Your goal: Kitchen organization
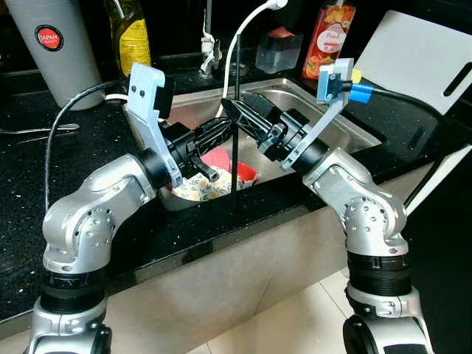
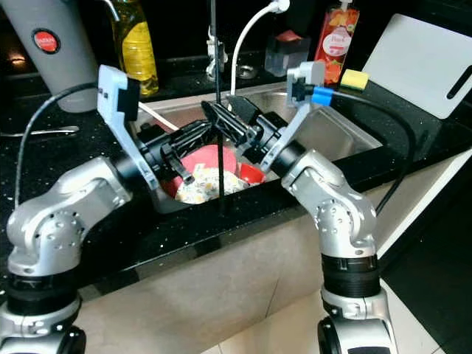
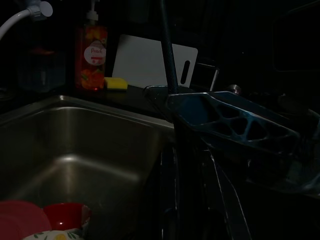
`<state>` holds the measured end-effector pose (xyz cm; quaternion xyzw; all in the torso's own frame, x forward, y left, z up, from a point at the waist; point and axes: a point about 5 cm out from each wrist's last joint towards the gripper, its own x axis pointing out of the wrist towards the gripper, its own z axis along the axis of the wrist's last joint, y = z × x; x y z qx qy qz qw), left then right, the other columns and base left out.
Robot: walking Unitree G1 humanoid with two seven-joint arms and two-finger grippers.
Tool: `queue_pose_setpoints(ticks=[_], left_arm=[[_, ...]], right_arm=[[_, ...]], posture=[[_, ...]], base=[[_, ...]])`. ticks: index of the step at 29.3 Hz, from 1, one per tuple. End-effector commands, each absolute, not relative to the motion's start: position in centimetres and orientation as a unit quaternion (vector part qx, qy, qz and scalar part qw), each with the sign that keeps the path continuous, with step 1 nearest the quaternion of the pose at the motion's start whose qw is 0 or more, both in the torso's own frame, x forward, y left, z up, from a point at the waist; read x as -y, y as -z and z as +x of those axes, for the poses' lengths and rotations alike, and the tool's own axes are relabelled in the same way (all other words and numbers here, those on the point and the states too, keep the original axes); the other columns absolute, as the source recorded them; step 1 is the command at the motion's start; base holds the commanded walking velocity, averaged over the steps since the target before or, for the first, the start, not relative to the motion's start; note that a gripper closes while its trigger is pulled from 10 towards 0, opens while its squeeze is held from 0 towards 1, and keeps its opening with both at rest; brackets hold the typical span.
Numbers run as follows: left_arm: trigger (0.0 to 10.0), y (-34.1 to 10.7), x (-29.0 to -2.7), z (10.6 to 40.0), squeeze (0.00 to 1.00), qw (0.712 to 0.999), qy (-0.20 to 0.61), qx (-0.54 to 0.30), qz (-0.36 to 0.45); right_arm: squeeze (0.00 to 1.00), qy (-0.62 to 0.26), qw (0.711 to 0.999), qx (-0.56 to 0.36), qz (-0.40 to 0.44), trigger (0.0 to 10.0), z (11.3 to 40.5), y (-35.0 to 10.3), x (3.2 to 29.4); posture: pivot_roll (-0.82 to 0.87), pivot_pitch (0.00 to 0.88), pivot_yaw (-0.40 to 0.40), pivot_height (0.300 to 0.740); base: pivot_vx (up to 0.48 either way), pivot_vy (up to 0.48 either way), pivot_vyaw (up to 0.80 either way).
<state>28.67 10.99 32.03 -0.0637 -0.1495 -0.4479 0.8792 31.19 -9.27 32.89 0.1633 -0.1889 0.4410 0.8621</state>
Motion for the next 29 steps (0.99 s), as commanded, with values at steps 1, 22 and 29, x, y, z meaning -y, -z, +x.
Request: queue_pose_setpoints(ticks=[1,22,29], left_arm=[[10.0,-32.5,-10.3,28.3,0.00,0.867,0.466,0.162,-0.066],[10.0,-32.9,-10.3,28.6,0.00,0.874,0.449,0.176,-0.068],[10.0,-33.6,-11.0,29.2,1.00,0.883,0.420,0.192,-0.085]], right_arm=[[0.00,-0.445,0.859,0.200,0.154,0.0,30.9,-33.4,9.2],[0.00,-0.443,0.861,0.196,0.155,10.0,30.9,-33.3,9.3],[0.00,-0.432,0.867,0.194,0.154,10.0,31.3,-33.2,9.4]], posture=[[-0.12,0.124,-0.027,0.740],[-0.12,0.123,-0.031,0.740],[-0.12,0.124,-0.031,0.740]], base=[[0.000,0.000,0.00],[0.000,0.000,0.00],[0.000,0.000,0.00]])
